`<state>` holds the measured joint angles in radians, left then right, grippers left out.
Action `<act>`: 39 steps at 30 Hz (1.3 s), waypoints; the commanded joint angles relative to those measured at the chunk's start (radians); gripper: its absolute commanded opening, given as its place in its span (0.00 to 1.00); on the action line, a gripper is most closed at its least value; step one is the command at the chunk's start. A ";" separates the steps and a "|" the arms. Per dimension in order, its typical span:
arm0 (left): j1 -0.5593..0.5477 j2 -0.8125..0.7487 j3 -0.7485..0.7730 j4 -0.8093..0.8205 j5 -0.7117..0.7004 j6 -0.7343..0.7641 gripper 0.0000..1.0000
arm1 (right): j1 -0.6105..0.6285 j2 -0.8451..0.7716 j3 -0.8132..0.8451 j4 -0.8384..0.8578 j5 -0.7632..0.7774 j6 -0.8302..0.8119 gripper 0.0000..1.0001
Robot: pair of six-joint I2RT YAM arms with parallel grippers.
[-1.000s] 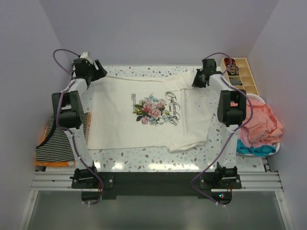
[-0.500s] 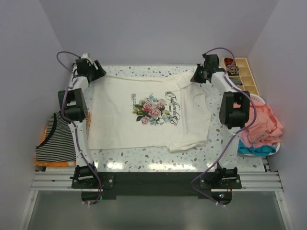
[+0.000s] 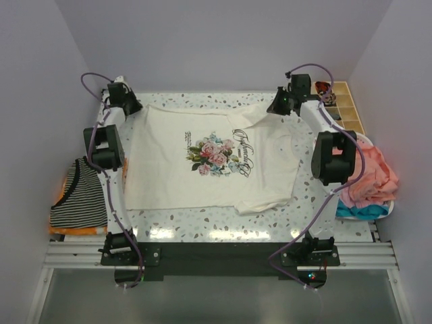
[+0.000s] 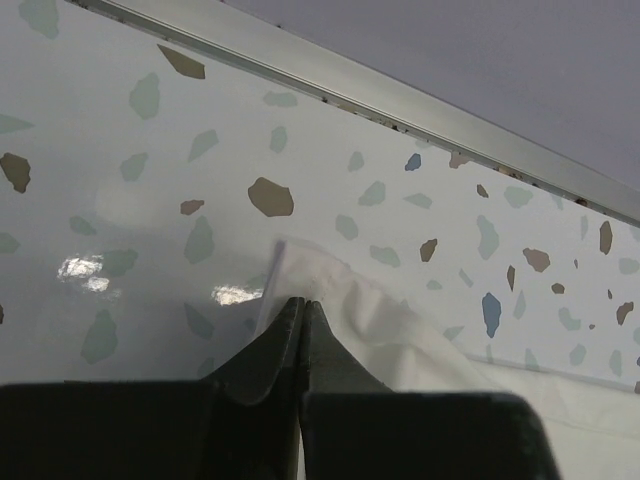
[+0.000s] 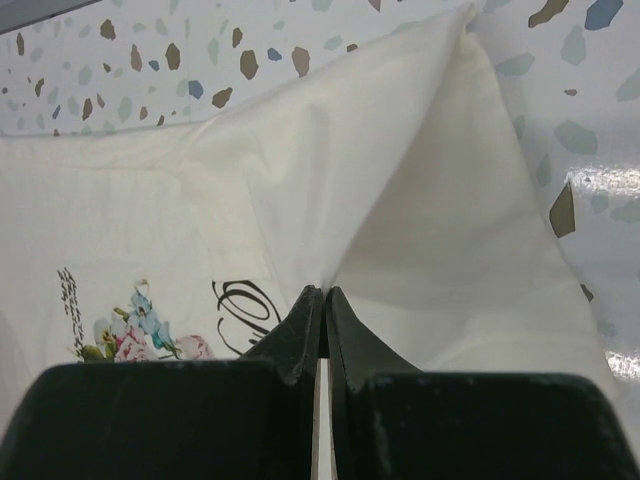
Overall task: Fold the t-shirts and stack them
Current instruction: Grap the side of the flattened tshirt furthest away from the robot with both arms
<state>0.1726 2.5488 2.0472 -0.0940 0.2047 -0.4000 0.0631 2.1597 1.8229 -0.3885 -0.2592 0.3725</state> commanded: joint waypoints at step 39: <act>0.005 -0.024 0.004 0.053 0.018 0.145 0.73 | 0.000 -0.153 -0.031 -0.027 -0.080 -0.030 0.00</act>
<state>0.1726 2.5225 2.0438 -0.0597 0.2138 -0.3164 0.0635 2.0171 1.7588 -0.4046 -0.3092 0.3584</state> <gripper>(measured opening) 0.723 0.015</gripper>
